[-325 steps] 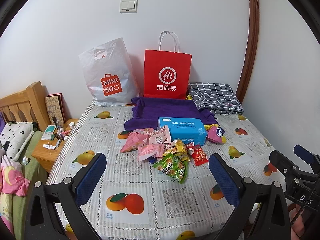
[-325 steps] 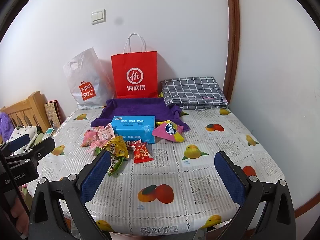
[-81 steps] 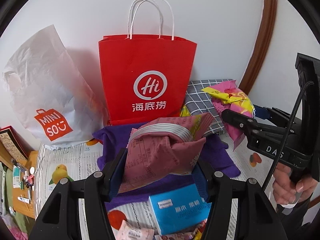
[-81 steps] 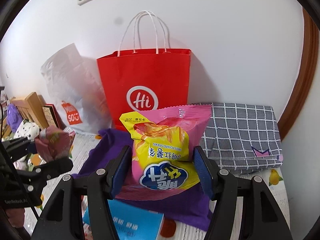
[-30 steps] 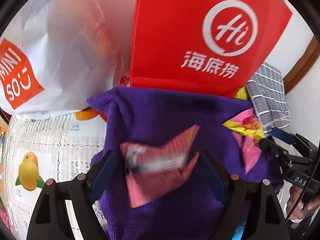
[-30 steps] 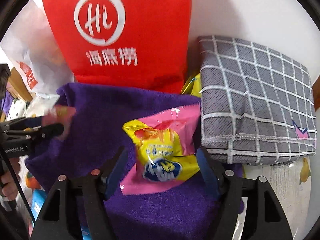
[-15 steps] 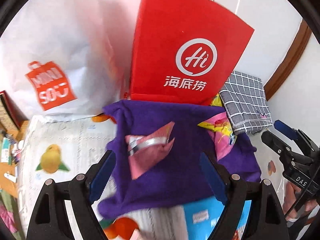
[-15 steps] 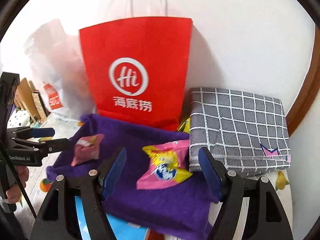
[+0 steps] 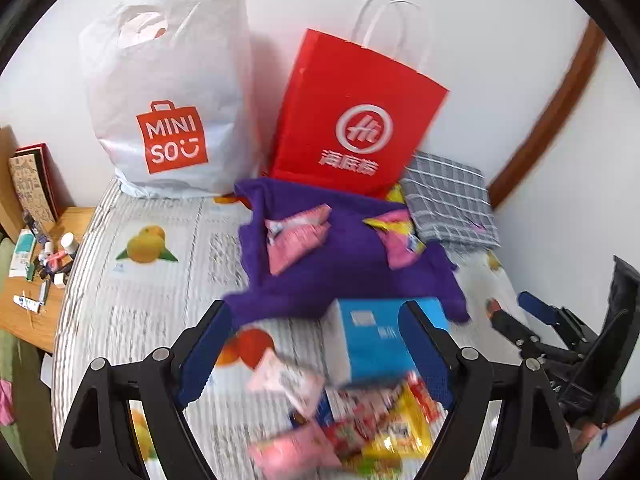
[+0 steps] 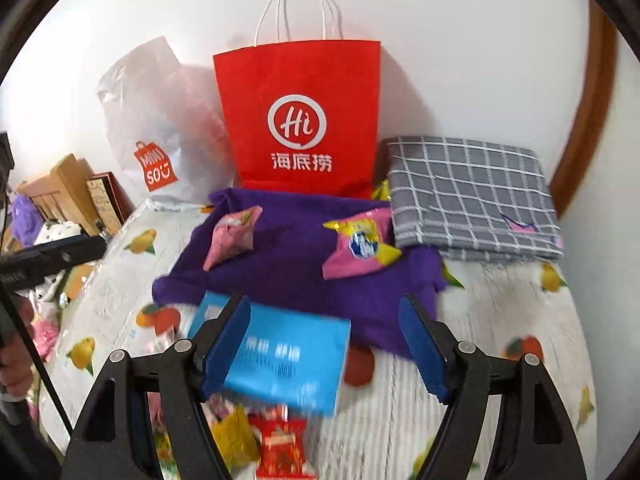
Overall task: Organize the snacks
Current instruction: 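Grasp the red snack packet with the right tool while the left tool grasps a pink rectangular packet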
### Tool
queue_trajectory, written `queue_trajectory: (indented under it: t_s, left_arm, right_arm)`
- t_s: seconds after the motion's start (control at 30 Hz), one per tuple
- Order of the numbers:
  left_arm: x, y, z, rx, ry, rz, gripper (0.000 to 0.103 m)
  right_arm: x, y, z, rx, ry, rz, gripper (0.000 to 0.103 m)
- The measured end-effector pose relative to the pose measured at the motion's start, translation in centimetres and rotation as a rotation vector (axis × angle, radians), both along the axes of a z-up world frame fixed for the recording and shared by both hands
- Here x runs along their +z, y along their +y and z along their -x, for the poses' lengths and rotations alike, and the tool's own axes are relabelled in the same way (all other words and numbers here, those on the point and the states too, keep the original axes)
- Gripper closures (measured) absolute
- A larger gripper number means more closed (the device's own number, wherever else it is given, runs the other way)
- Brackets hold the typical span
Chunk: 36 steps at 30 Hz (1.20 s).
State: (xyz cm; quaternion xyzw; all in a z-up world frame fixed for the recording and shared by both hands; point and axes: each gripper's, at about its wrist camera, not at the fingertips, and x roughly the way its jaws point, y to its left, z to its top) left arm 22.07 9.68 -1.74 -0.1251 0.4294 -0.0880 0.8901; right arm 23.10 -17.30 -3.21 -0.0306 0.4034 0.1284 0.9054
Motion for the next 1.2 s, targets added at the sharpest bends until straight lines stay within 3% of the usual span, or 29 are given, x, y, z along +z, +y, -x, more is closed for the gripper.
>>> queue_trajectory:
  t_s: [0.1, 0.33, 0.5, 0.63, 0.9, 0.97, 1.2]
  left_arm:
    - [0.2, -0.1, 2.3, -0.001, -0.021, -0.030, 0.020]
    - [-2.1, 0.8, 6.1, -0.012, -0.006, 0.031, 0.020]
    - [-5.2, 2.1, 8.2, 0.018, 0.032, 0.063, 0.019]
    - [-7.8, 2.7, 9.1, 0.024, 0.084, 0.078, 0.019]
    - [-10.7, 3.1, 10.4, 0.031, 0.101, 0.031, 0.019]
    - [-11.1, 3.1, 10.6, 0.026, 0.099, 0.024, 0.019]
    - [-11.4, 1.8, 10.5, -0.018, 0.068, -0.052, 0.019]
  right_arm:
    - [0.1, 0.0, 2.8, 0.001, -0.020, -0.002, 0.027]
    - [-1.9, 0.2, 7.2, 0.029, -0.023, -0.019, 0.028]
    - [-6.1, 0.5, 8.2, 0.064, 0.054, 0.003, 0.046]
    - [-9.0, 0.4, 8.4, 0.076, 0.121, -0.045, 0.051]
    - [-13.0, 1.0, 6.8, 0.079, 0.161, -0.034, 0.051]
    - [-13.7, 1.3, 6.5, 0.088, 0.176, -0.028, 0.056]
    - [-13.4, 0.0, 7.5, 0.086, 0.091, 0.029, 0.060]
